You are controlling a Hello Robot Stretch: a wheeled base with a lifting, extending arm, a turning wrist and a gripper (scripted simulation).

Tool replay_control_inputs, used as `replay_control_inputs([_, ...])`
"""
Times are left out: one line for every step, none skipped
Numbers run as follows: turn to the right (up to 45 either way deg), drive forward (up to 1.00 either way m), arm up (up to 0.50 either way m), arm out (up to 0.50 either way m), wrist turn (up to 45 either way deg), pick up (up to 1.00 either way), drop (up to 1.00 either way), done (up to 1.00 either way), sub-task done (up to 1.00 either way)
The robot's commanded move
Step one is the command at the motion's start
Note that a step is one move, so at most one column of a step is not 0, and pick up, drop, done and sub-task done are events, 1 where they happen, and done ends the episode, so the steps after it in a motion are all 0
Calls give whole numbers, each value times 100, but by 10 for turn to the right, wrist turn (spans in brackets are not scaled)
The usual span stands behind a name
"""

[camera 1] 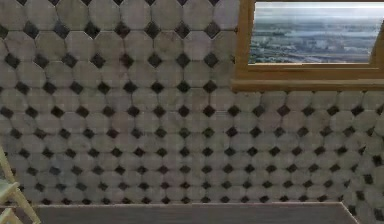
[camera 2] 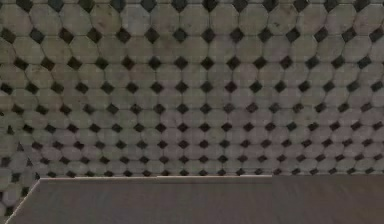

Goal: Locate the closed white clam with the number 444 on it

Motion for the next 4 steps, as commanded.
replay_control_inputs([-270, 0, 0, 0, 0, 0, 0, 0, 0])
replay_control_inputs([0, 75, 0, 0, 0, 0, 0, 0, 0])
replay_control_inputs([-300, 0, 0, 0, 0, 0, 0, 0, 0])
replay_control_inputs([0, 60, 0, 0, 0, 0, 0, 0, 0])
